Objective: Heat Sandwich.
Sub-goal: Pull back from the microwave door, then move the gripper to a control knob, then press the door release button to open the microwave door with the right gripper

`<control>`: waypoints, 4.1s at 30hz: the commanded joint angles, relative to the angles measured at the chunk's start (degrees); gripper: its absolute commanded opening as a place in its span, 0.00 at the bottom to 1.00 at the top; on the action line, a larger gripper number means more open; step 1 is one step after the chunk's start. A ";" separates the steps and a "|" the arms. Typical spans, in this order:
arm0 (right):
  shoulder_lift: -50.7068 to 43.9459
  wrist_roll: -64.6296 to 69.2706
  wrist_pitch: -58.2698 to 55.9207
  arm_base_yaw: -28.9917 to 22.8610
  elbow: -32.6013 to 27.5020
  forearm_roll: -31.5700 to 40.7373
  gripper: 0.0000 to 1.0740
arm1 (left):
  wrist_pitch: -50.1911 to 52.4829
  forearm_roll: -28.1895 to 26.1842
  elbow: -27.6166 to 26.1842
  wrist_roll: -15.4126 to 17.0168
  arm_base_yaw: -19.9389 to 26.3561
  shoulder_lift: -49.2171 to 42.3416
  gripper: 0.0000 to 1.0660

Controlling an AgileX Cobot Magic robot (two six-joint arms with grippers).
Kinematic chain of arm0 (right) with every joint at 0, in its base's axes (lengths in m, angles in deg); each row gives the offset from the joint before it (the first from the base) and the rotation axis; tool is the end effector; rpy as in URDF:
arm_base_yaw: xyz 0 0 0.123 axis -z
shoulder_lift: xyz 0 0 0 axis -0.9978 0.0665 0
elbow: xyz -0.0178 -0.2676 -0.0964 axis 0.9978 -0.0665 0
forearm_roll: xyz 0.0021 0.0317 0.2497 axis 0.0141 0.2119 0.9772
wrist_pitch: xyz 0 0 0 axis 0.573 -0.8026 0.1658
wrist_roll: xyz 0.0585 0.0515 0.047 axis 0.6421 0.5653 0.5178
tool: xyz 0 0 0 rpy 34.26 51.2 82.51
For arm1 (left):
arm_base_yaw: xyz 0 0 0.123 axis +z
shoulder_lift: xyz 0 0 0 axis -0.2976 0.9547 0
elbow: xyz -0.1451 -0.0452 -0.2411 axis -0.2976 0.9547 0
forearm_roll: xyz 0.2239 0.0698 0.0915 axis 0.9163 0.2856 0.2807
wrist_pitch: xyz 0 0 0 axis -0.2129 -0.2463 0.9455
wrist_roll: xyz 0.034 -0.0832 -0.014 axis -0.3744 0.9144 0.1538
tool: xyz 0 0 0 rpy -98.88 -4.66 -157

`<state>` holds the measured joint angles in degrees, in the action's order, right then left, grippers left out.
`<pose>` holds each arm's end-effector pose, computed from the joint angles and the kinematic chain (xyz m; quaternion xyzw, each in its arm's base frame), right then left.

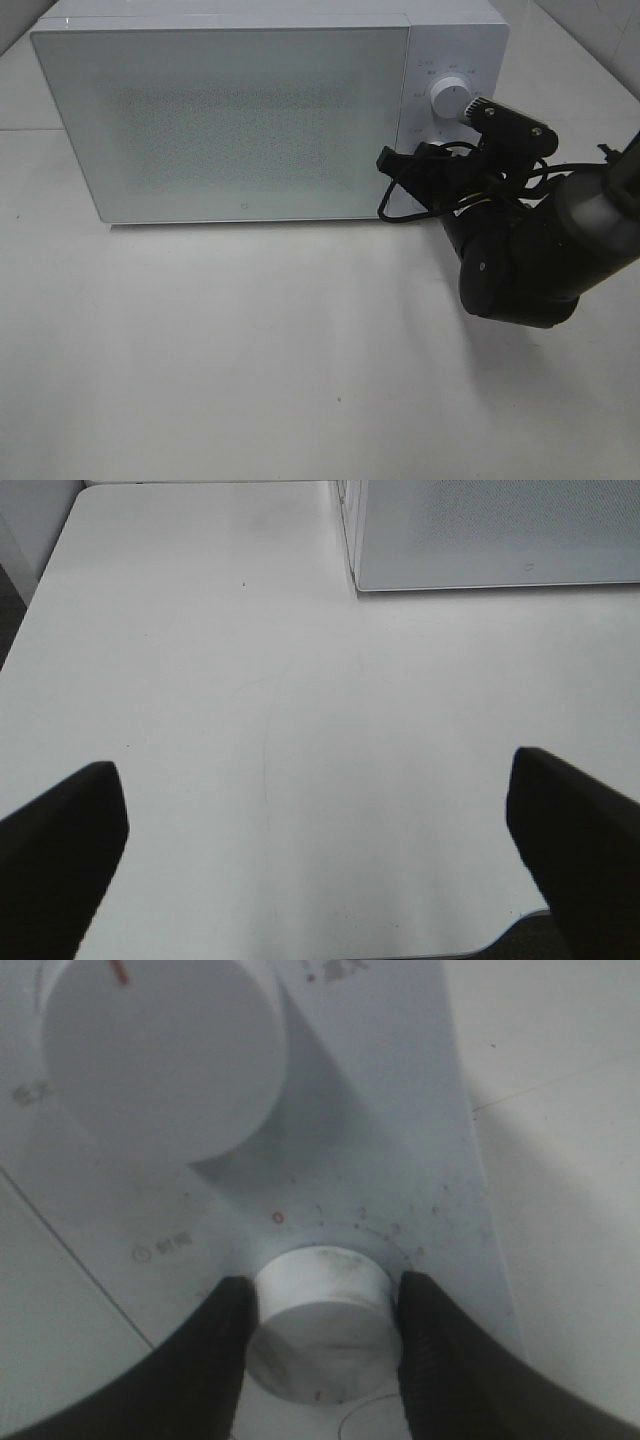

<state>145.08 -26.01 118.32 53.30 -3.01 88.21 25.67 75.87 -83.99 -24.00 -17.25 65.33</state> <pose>0.3170 0.1448 0.1168 0.1441 0.7302 0.1167 0.6575 -0.0088 -0.0059 0.2808 0.0197 0.8525 -0.0257 0.5218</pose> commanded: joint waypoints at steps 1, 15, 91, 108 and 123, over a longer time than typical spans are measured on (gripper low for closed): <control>-0.23 12.43 1.78 0.29 0.40 -0.92 0.13 | 0.74 -0.29 0.11 0.34 -0.06 -0.97 0.92; -0.23 41.54 1.32 0.29 0.40 -3.61 0.14 | 0.74 -0.29 0.11 0.34 -0.06 -0.97 0.92; -3.90 71.91 -0.63 0.29 -2.06 -9.91 0.71 | 0.74 -0.29 0.11 0.34 -0.06 -0.97 0.92; -17.53 49.73 -25.55 0.29 -8.88 -15.58 0.71 | 0.74 -0.29 0.11 0.29 -0.06 -0.97 0.92; -31.86 12.95 -58.67 0.29 -8.65 -21.94 0.71 | 0.74 -0.29 0.11 0.29 -0.06 -0.97 0.92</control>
<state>114.08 -9.97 61.76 53.30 -11.95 67.07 25.67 75.87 -83.99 -24.00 -17.25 65.33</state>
